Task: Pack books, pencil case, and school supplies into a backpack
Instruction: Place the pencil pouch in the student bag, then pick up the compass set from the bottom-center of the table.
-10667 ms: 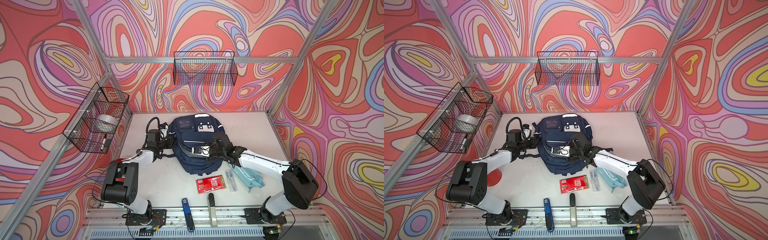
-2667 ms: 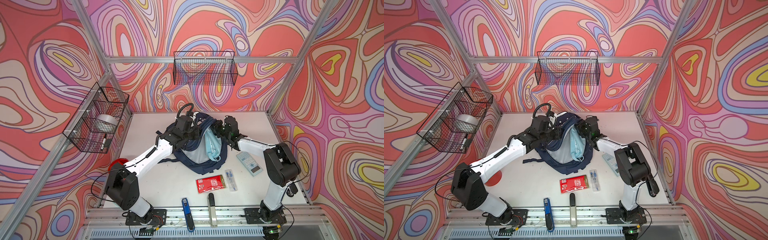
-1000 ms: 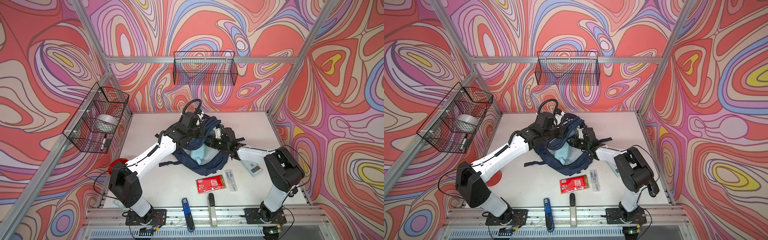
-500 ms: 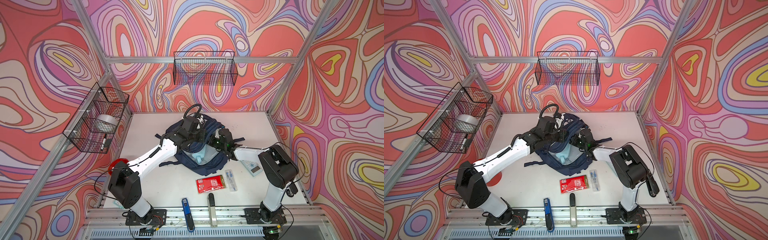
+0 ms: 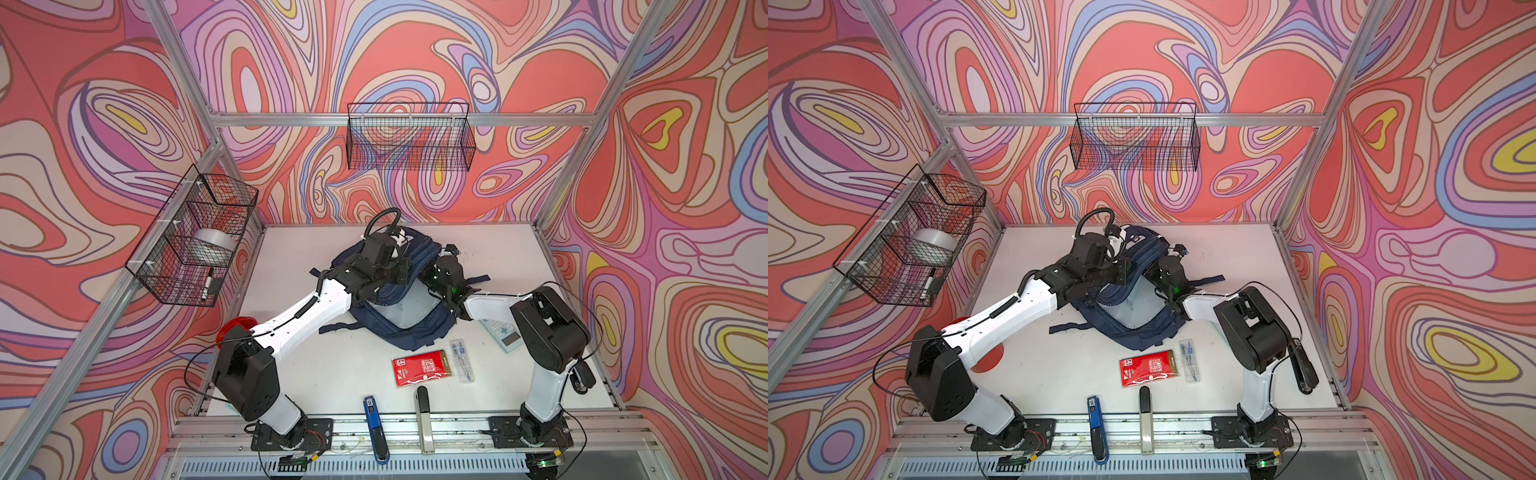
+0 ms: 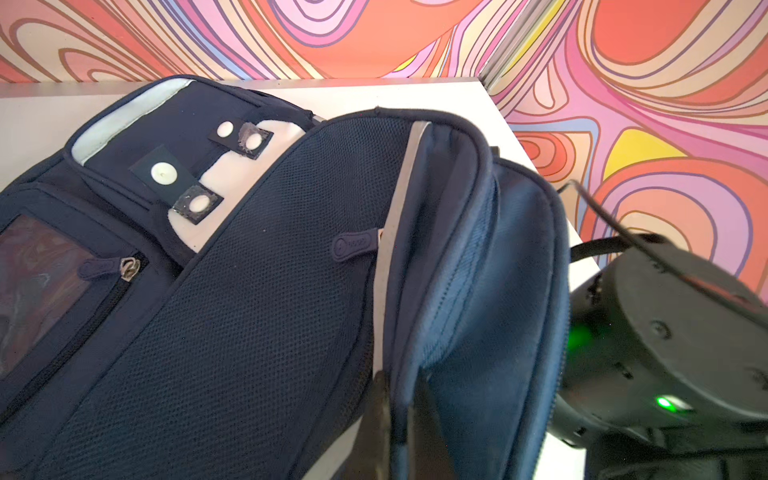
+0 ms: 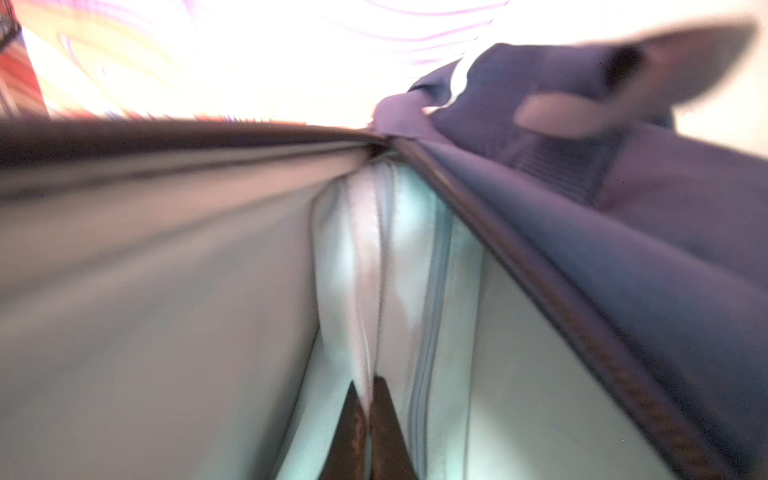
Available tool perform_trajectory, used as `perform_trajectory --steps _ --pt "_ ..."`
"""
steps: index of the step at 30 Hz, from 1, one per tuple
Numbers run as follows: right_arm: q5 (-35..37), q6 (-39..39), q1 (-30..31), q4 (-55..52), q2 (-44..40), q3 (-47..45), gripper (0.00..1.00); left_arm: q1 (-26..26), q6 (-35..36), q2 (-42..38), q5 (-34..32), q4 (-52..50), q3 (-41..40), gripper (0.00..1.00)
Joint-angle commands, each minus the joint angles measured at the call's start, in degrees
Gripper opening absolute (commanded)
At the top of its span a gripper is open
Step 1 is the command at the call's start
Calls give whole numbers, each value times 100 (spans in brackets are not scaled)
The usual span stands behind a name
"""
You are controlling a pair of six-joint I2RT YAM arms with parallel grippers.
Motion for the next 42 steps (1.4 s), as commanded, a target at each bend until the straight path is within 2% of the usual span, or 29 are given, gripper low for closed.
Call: perform_trajectory --steps 1,3,5,10,13,18,22,23,25,26,27,31,33,36,38,42 --pt "648 299 -14 693 250 323 0 -61 -242 -283 326 286 -111 0" --pt "271 327 -1 550 428 528 4 -61 -275 -209 364 321 -177 0" --pt "-27 376 -16 525 406 394 29 -61 -220 -178 180 325 -258 0" --pt "-399 34 -299 -311 -490 -307 49 -20 -207 -142 11 413 -419 0" --pt "-633 -487 -417 -1429 -1062 -352 57 -1 -233 -47 9 474 -442 0" --pt "-805 -786 -598 -2402 -1799 -679 60 10 -285 21 100 527 -476 0" --pt "-955 -1571 -627 -3404 -2366 -512 61 10 -250 28 95 448 -491 0" --pt "-946 -1793 -628 -3866 -2445 -351 65 18 -226 29 92 415 -478 0" --pt "-905 -2267 -667 -4619 -2597 -105 82 65 -224 9 210 426 -507 0" --pt "-906 -2451 -698 -4807 -2678 -75 86 113 -264 -2 330 482 -540 0" --pt "-883 -2627 -720 -4953 -2784 -83 98 177 -318 -11 496 524 -571 0" --pt "-986 -3091 -734 -5715 -3085 31 98 229 -111 -148 779 415 -530 0" --pt "-898 -2914 -731 -5962 -3363 -152 98 227 7 -214 639 203 -465 0" --pt "-517 -2984 -732 -6821 -3769 -111 98 238 220 -270 595 -366 -243 0" --pt "-516 -3149 -730 -7001 -3946 -141 99 239 165 -287 593 -572 -280 0" --pt "-830 -3013 -730 -6817 -4129 -653 98 238 -70 -593 714 58 -1076 0"
